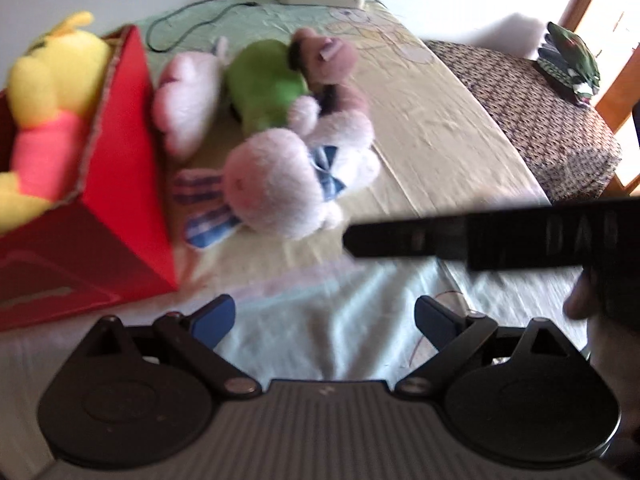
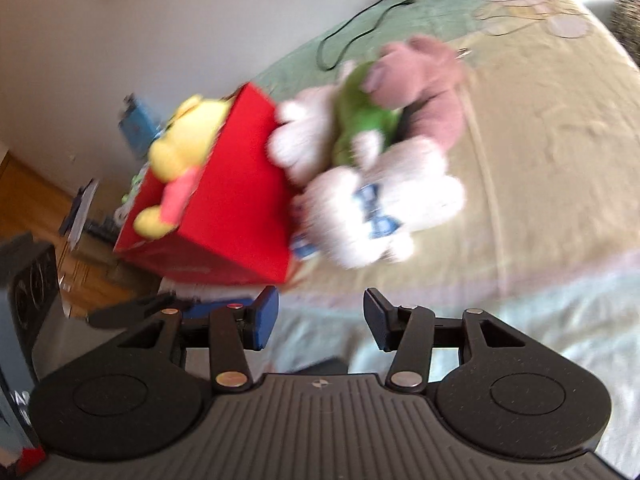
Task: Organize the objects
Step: 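Move the right gripper to the white bunny plush and grasp it, then lift the white bunny plush off the bed with the right gripper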
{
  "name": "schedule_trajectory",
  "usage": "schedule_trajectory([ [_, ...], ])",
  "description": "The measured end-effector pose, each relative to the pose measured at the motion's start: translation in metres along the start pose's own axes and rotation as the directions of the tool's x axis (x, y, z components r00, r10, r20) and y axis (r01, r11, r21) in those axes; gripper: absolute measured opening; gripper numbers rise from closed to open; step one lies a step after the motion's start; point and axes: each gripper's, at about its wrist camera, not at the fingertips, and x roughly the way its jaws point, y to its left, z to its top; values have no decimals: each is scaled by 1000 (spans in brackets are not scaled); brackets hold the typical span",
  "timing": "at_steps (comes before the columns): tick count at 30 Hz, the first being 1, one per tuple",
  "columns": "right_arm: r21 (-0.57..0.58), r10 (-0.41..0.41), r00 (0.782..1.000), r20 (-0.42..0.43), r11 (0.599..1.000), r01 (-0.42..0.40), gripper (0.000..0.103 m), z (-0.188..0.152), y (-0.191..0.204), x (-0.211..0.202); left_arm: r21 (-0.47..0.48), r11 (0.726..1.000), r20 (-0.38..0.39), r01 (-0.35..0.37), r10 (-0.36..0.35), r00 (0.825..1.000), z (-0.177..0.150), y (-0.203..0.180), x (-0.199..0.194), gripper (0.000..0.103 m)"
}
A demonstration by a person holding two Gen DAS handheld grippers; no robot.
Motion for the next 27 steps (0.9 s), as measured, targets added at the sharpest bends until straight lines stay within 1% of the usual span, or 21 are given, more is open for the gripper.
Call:
schedule_trajectory([
  [3,9,-13,997,77,1000,12,51,13,-7,-5,2,999,-12,32,-32,999,-1,2,9,95],
  [5,24,-19,991,133,1000,16,51,26,-10,-6,-5,998,-25,56,-56,998,-2,4,14,95],
  [8,26,-30,981,190,999,26,51,43,-13,-1,-16,996,-39,89,-90,995,-1,7,20,95],
  [11,18,-87,971,224,996,85,51,56,-19,13,-18,992,-37,125,-125,991,0,9,24,95],
  [14,80,-112,973,203,992,98,51,62,-37,29,-14,990,-39,141,-141,989,2,10,28,95],
  [18,162,-96,983,156,984,70,51,59,-56,45,-16,983,-36,183,-184,982,7,8,34,95],
  [19,175,-85,986,147,983,58,51,58,-59,50,-10,982,-36,188,-188,981,8,6,36,95],
  [22,205,-49,986,156,979,16,53,57,-71,57,3,982,-43,189,-188,981,11,3,42,95],
  [25,245,-4,989,149,969,-33,54,58,-81,61,-16,981,-44,192,-193,980,17,6,48,95],
  [27,250,11,991,136,967,-45,52,55,-81,58,-35,981,-35,192,-193,981,23,9,52,95],
])
